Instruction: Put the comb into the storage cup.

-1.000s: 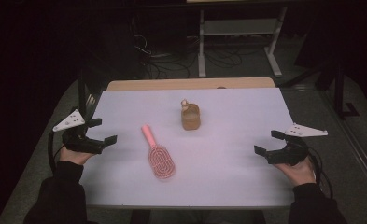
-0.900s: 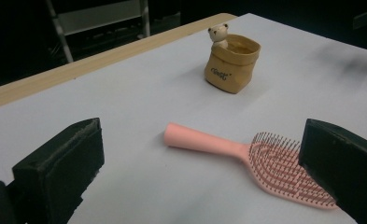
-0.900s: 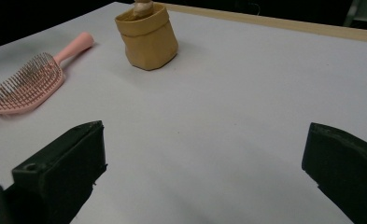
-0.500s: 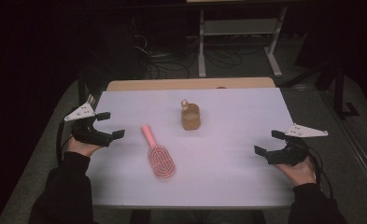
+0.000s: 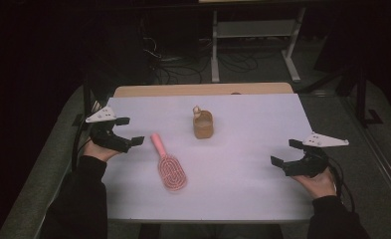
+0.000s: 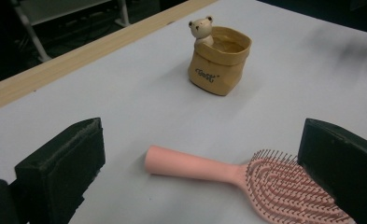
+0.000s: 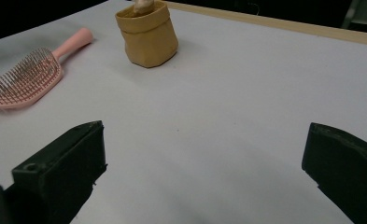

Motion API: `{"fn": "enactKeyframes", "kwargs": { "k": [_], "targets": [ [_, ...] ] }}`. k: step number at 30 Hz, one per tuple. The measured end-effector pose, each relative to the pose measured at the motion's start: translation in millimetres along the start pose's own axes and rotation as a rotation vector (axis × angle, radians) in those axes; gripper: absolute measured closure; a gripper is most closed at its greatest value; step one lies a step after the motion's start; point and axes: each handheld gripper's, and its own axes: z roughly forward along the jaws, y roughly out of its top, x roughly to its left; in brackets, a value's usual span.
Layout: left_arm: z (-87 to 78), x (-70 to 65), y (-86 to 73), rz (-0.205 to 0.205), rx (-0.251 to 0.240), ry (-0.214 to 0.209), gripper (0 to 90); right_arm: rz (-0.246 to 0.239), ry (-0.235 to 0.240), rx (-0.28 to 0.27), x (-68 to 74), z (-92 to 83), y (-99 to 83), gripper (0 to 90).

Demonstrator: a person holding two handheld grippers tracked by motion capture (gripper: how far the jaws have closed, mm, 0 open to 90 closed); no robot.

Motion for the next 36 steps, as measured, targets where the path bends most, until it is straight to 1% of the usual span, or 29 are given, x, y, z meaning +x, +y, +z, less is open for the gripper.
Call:
{"fn": "enactKeyframes", "kwargs": {
  "k": [3, 7, 10, 13, 20, 23, 25, 27, 30, 32, 34, 35, 36],
  "targets": [
    [8.5, 0.3, 2.3, 0.0, 0.015, -0.012, 0.2, 0.0, 0.003, 0.003, 0.0, 0.4, -0.3, 0.0],
    [13.9, 1.2, 3.9, 0.001, 0.027, -0.018, 0.2, 0.0, 0.005, 0.004, 0.2, 0.5, -0.4, 0.0],
    [18.3, 1.7, 5.7, -0.003, 0.026, -0.026, 0.1, 0.001, 0.006, 0.005, 0.2, 0.4, -0.5, 0.0],
    [23.8, 2.0, 9.9, 0.007, 0.041, -0.038, 1.1, 0.001, 0.006, 0.005, 0.2, 0.6, -0.7, 0.0],
    [34.5, 3.5, 17.2, 0.026, 0.064, -0.046, 1.6, 0.001, 0.007, 0.005, 0.0, 0.7, -0.8, 0.0],
    [37.2, 4.2, 17.5, 0.027, 0.065, -0.044, 4.1, 0.002, 0.007, 0.005, -0.1, 0.5, -0.8, 0.0],
    [40.1, 5.7, 17.4, 0.025, 0.074, -0.045, 5.2, 0.002, 0.008, 0.005, -0.1, 0.4, -0.9, 0.0],
    [43.7, 7.4, 16.4, 0.02, 0.082, -0.045, 7.2, 0.002, 0.008, 0.005, -0.1, 0.4, -0.8, 0.0],
    [48.2, 9.9, 15.6, 0.01, 0.091, -0.05, 12.9, 0.003, 0.009, 0.004, -0.1, 0.2, -0.8, 0.0],
    [51.2, 11.9, 15.3, 0.007, 0.098, -0.053, 13.9, 0.004, 0.009, 0.004, 0.0, 0.0, -0.7, 0.0],
    [54.1, 14.0, 14.4, -0.006, 0.102, -0.064, 17.4, 0.004, 0.009, 0.003, -0.2, -0.2, -0.8, 0.0],
    [54.1, 14.0, 14.4, -0.006, 0.102, -0.064, 19.0, 0.004, 0.009, 0.003, -0.2, -0.2, -0.8, 0.0],
    [55.3, 15.5, 13.7, -0.009, 0.104, -0.068, 19.0, 0.005, 0.009, 0.003, -0.2, -0.3, -0.8, 0.0]
  ]
}}
